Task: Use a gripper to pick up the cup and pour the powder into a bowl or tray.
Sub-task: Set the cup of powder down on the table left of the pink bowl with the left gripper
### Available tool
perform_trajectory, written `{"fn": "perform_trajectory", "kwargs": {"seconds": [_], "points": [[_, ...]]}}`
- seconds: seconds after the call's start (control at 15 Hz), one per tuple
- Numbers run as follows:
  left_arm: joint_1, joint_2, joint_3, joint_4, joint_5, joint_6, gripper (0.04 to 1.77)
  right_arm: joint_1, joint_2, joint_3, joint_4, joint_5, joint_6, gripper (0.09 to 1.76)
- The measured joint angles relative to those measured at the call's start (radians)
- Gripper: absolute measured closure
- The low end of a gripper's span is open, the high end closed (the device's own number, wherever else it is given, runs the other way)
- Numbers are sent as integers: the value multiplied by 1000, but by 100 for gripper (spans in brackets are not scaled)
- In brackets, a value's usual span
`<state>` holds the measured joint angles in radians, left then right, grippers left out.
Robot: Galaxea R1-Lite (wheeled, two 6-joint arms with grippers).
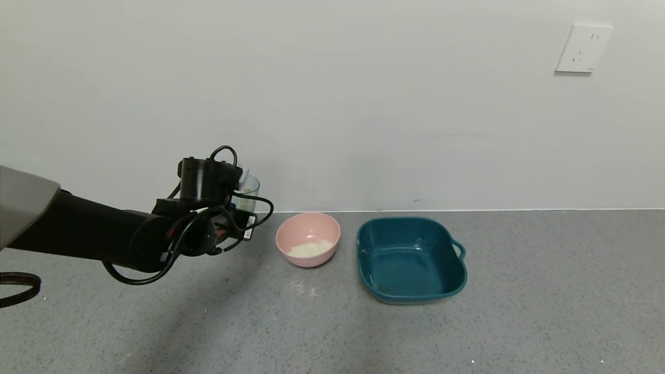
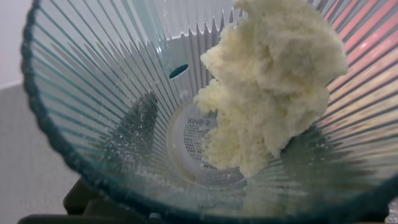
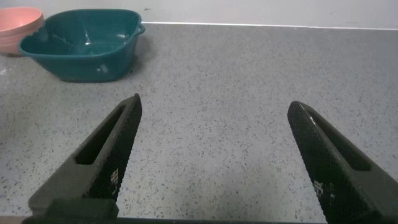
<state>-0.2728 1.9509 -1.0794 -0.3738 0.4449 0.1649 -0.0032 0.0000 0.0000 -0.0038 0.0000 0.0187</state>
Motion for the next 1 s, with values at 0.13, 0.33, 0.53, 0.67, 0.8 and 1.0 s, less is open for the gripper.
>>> {"fn": "perform_trajectory", "kwargs": {"seconds": [0.13,0.33,0.53,0.67,0.8,1.0], "points": [[23,-18,27,-7,-27,-89,54,0,0,0,0,0,0,14],[44,-34,88,-72,-34,-150,54,0,0,0,0,0,0,14],[49,-38,171,-175,-45,-155,54,0,0,0,0,0,0,14],[49,-35,220,-239,-57,-158,55,0,0,0,0,0,0,14],[48,-32,257,-300,-61,-167,55,0,0,0,0,0,-1,14],[53,-22,300,-360,-61,-171,55,0,0,0,0,0,0,14]]}}
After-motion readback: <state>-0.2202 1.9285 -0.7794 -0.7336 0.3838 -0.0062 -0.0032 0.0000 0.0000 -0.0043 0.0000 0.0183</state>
